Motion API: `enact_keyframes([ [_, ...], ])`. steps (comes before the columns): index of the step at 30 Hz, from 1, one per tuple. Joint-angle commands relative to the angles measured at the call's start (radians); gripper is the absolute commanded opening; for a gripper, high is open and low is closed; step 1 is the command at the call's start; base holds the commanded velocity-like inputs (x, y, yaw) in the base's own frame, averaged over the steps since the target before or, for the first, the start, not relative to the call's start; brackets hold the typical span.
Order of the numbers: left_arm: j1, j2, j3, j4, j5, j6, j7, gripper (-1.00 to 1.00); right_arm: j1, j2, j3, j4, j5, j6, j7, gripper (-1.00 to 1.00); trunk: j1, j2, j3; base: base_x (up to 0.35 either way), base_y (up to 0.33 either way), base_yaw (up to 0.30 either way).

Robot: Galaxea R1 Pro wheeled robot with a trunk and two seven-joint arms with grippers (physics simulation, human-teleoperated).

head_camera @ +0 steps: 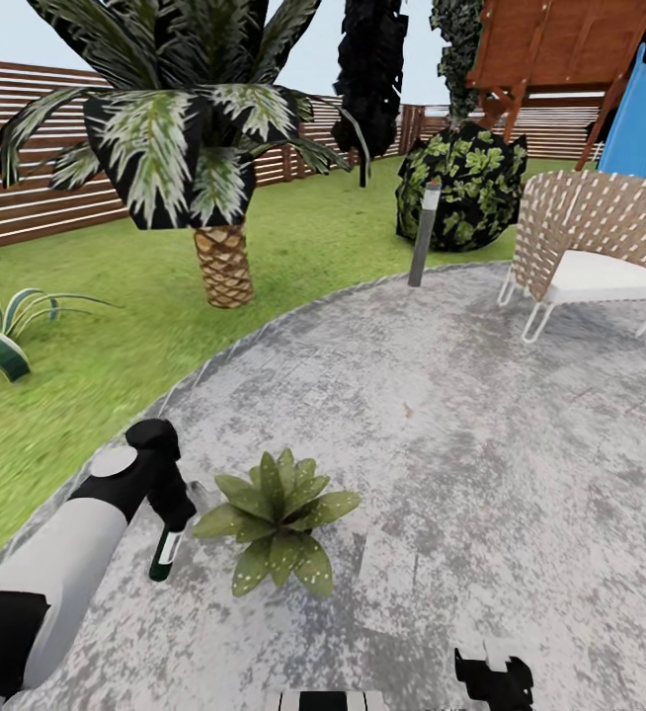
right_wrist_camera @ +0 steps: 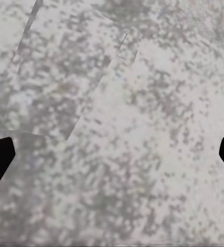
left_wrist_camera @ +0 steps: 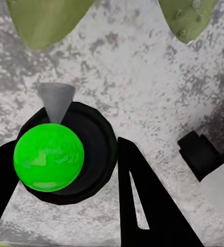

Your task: Pick up the pesticide atomizer in the garden and spray insectifuge to fully cover both potted plants in the garden.

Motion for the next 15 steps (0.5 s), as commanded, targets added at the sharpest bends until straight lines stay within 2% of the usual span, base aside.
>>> enact_keyframes([
  [1, 0.007, 0.006, -0.001, -0.001, -0.007, -0.032, -0.009, -1.0, 0.0, 0.0, 0.008, 0.0, -0.006, -0.002, -0.003, 1.0, 0.0, 0.0, -0.001, 0.001, 0.0, -0.222],
  [2, 0.014, 0.018, 0.003, 0.0, -0.007, -0.067, -0.009, -1.0, 0.0, 0.0, 0.009, 0.0, -0.006, -0.002, -0.004, 1.0, 0.0, 0.0, -0.001, 0.0, 0.0, -0.114],
  [3, 0.038, 0.051, 0.007, -0.001, -0.002, -0.097, -0.009, -1.0, 0.0, 0.001, 0.01, 0.0, -0.006, -0.002, -0.004, 1.0, 0.0, 0.0, -0.001, 0.0, 0.0, -0.03],
  [4, 0.051, 0.061, 0.008, -0.001, -0.001, -0.104, -0.009, -1.0, 0.0, 0.001, 0.01, 0.0, -0.006, -0.002, -0.004, 1.0, 0.0, 0.0, -0.001, 0.0, 0.0, -0.015],
  [5, 0.089, 0.084, 0.011, -0.003, 0.0, -0.114, -0.009, -1.0, 0.0, 0.0, 0.012, 0.003, -0.004, -0.002, -0.004, 1.0, 0.0, 0.0, -0.001, 0.0, 0.0, -0.003],
  [7, 0.103, 0.114, 0.012, -0.002, 0.001, -0.116, -0.009, -1.0, 0.0, -0.001, 0.013, 0.006, -0.002, -0.003, -0.003, 1.0, 0.0, 0.0, -0.001, 0.0, 0.0, -0.001],
  [8, 0.132, 0.12, 0.013, -0.009, 0.004, -0.116, -0.009, -1.0, 0.0, -0.001, 0.013, 0.006, 0.0, -0.003, -0.002, 1.0, 0.0, 0.0, -0.001, 0.0, 0.0, 0.0],
  [10, 0.135, 0.118, 0.02, -0.011, 0.006, -0.114, -0.009, -1.0, 0.0, -0.002, 0.013, 0.006, 0.0, -0.003, -0.002, 1.0, 0.0, 0.0, -0.001, 0.0, 0.0, 0.0],
  [11, 0.135, 0.117, 0.045, -0.012, 0.007, -0.113, -0.009, -1.0, 0.0, -0.002, 0.013, 0.006, 0.0, -0.003, -0.002, 1.0, 0.0, 0.0, -0.001, 0.0, 0.0, 0.0],
  [13, 0.137, 0.108, 0.146, -0.013, 0.006, -0.113, -0.009, -1.0, 0.0, -0.002, 0.013, 0.006, 0.0, -0.003, -0.003, 1.0, 0.0, 0.0, -0.001, 0.0, 0.084, 0.0],
  [15, 0.137, 0.098, 0.165, -0.005, 0.006, -0.115, -0.009, -1.0, 0.0, -0.002, 0.013, 0.006, 0.0, -0.003, -0.003, 1.0, 0.0, 0.0, -0.001, 0.072, 0.26, 0.0],
])
